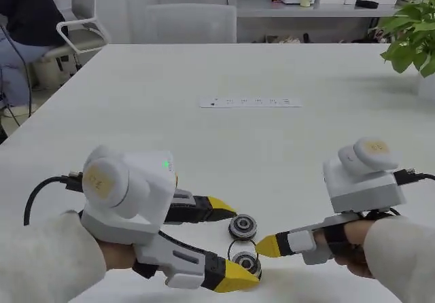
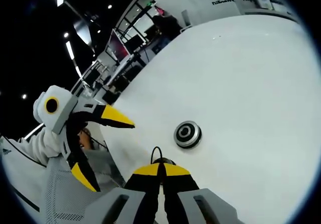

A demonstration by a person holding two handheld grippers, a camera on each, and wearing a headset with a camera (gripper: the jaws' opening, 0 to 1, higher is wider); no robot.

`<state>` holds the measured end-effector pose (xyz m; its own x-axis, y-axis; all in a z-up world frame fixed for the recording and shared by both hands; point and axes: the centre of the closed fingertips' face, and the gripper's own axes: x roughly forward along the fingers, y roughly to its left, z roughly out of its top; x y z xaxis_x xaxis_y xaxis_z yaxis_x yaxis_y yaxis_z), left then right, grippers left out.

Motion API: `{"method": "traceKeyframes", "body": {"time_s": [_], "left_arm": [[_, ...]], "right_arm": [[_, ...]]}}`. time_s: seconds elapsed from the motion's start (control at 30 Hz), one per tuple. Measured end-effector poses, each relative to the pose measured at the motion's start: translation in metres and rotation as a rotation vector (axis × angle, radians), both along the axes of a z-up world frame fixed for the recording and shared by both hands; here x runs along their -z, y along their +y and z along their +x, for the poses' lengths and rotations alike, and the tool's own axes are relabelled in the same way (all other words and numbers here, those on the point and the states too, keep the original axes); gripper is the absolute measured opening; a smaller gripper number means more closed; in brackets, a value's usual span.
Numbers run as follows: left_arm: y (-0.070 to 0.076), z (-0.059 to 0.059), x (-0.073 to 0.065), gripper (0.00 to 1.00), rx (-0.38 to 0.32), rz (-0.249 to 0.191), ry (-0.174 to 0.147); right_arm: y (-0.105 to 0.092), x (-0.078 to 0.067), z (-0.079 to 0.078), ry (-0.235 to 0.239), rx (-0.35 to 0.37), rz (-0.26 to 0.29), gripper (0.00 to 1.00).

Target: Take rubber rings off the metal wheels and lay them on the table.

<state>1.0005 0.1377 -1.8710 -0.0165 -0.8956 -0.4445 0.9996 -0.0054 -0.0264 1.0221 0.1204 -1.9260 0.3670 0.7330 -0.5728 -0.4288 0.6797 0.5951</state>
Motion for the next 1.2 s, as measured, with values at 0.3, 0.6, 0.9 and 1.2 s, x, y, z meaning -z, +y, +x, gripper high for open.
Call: {"method": "traceKeyframes", "body": {"time_s": [0.3, 0.6, 0.9, 1.2], "left_arm": [[0.013, 0.003, -0.009, 0.64, -0.030, -0.004, -0.014], [0.040, 0.018, -0.020, 0.66, -0.144, -0.028, -0.034], [0.058, 0.016, -0.015, 0.68, -0.179, -0.002, -0.060], [0.075, 0.021, -0.002, 0.78, -0.222, -0.021, -0.016]], "right_arm": [[-0.002, -0.011, 0.006, -0.042, 0.015, 0.006, 0.00], [-0.002, -0.017, 0.009, -0.076, 0.009, 0.002, 0.00], [-0.002, -0.027, 0.012, -0.096, 0.025, 0.030, 0.00], [-0.002, -0.032, 0.014, -0.106, 0.042, 0.050, 0.00]]}}
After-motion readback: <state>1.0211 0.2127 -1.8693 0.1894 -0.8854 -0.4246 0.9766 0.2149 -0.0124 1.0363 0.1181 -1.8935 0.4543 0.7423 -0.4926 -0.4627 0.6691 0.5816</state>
